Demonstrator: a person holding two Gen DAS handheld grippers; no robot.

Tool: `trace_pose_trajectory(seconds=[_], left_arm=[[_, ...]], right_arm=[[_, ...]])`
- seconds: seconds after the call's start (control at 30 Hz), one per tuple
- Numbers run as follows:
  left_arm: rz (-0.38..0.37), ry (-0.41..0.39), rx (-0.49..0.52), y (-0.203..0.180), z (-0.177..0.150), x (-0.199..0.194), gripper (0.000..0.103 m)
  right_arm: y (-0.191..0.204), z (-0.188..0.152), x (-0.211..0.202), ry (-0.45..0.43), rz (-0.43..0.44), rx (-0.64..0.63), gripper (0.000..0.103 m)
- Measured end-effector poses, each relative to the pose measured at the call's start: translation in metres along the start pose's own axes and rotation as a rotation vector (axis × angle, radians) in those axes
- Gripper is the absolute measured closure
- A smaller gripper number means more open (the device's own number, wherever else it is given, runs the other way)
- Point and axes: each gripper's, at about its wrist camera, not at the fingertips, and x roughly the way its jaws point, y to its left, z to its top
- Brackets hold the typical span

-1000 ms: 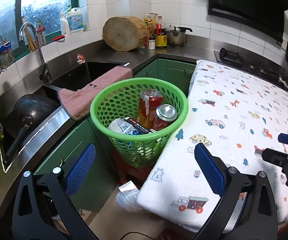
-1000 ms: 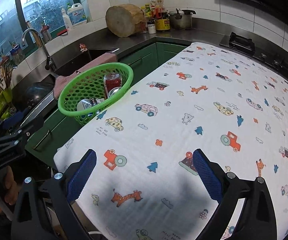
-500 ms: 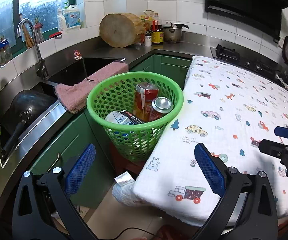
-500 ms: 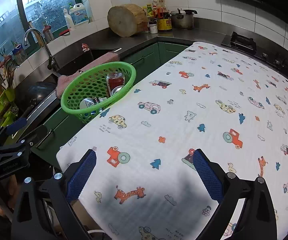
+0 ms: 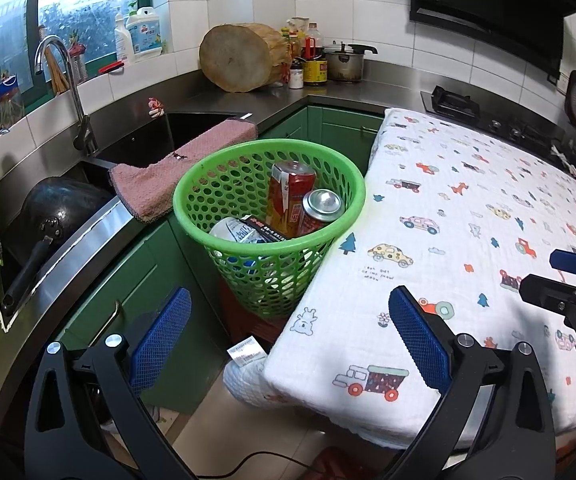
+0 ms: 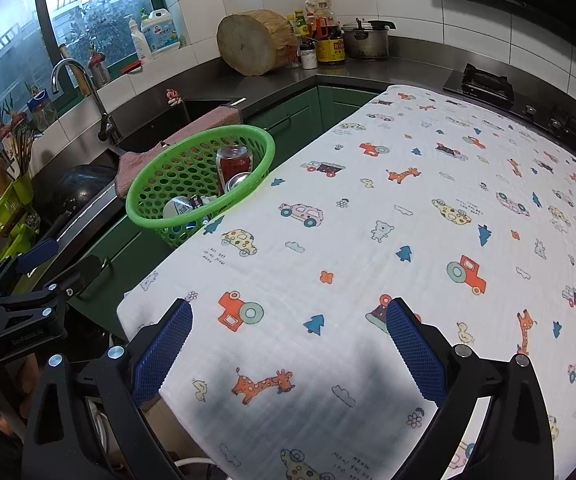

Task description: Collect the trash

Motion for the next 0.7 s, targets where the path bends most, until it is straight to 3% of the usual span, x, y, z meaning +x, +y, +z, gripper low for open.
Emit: trace_pose_trajectory(seconds=[0.7], left_arm=[[0.006,0.011,0.0,-0.0016,-0.0021,0.0013,0.005]], right_arm=[[0.0007,-0.0028,-0.0024,0.0,0.004,0.003,0.009]])
